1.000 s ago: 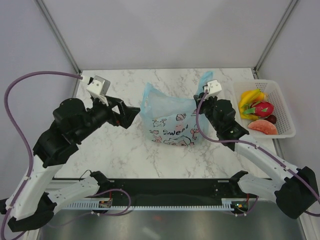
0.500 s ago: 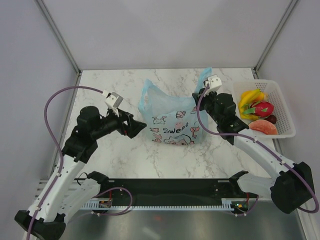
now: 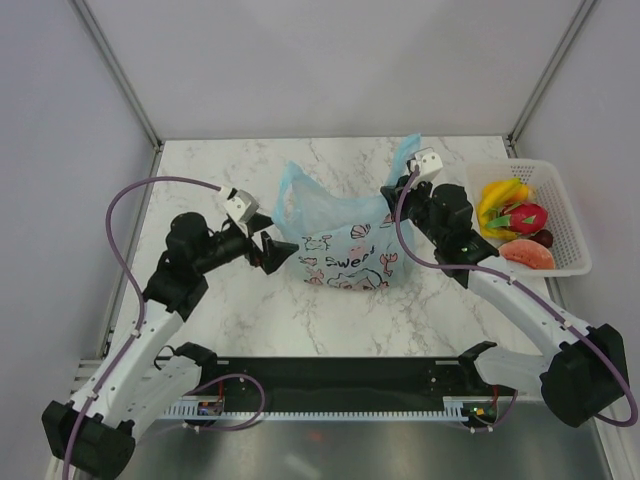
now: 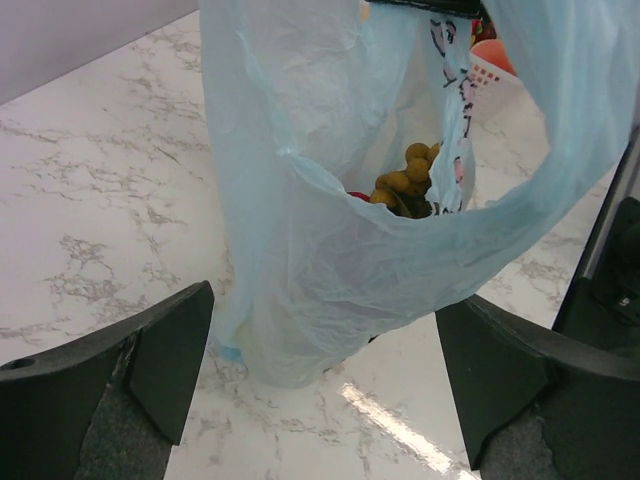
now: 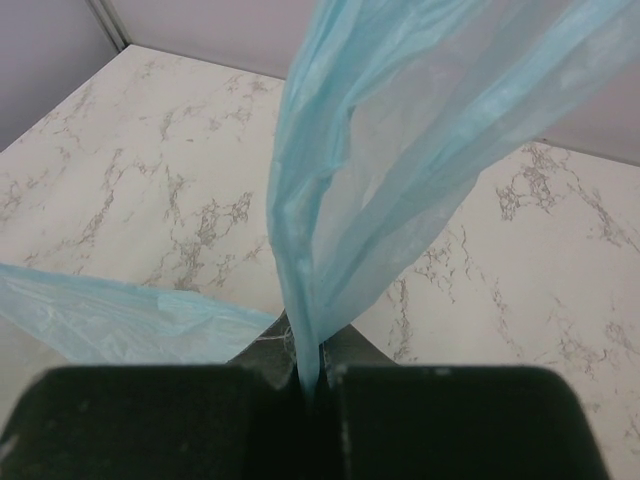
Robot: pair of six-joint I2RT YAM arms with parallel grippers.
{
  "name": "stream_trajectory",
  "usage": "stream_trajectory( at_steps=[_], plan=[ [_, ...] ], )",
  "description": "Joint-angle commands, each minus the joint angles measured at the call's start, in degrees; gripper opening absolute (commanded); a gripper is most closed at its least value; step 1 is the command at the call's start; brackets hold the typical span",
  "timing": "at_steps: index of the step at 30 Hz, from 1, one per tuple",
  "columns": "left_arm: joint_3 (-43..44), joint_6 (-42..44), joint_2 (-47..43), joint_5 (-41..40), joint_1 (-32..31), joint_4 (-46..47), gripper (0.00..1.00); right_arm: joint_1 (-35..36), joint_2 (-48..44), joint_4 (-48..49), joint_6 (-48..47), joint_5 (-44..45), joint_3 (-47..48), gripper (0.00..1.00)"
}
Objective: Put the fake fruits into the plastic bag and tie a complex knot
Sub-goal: Adjust the plastic bag at the center of the board.
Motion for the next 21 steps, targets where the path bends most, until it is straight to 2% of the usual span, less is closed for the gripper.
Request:
stream_trajectory(
  at_steps=[1,5,9,10,12,13,15,21],
  plan=[
    [3.1,10.1,2.9,2.5,0.9,4.6,0.99,-0.3,-0.7,0.6,0.9,-1.9,3.0,0.0],
    [2.5,11.3,5.6,9.0,3.6,10.1,0.99,-0.3,-0.8,-0.4,1.0,-2.3,3.8,0.0],
    [-1.0,12.6,8.2,12.9,3.8,18.2,1.0,-0.3,-0.6,-1.3,1.2,-2.4,4.4,0.0],
    [-1.8,12.7,8.6,15.3,3.9,22.8,1.0,-0.2,-0.6,-1.5,1.3,-2.5,4.5,0.0],
    [-2.8,12.7,11.1,15.3,4.0,22.8,1.0,-0.3,-0.4,-2.0,1.3,-2.8,4.9,0.0],
    [-2.4,12.3,12.0,22.2,4.1,27.6,1.0,-0.2,-0.3,-2.3,1.2,-2.9,5.2,0.0],
    [-1.0,13.6,14.8,24.4,4.1,27.3,1.0,-0.3,-0.2,-2.6,1.0,-3.0,5.3,0.0],
    [-1.1,15.2,17.3,18.8,4.5,28.8,1.0,-0.3,-0.5,-3.0,0.8,-3.6,5.3,0.0]
  ],
)
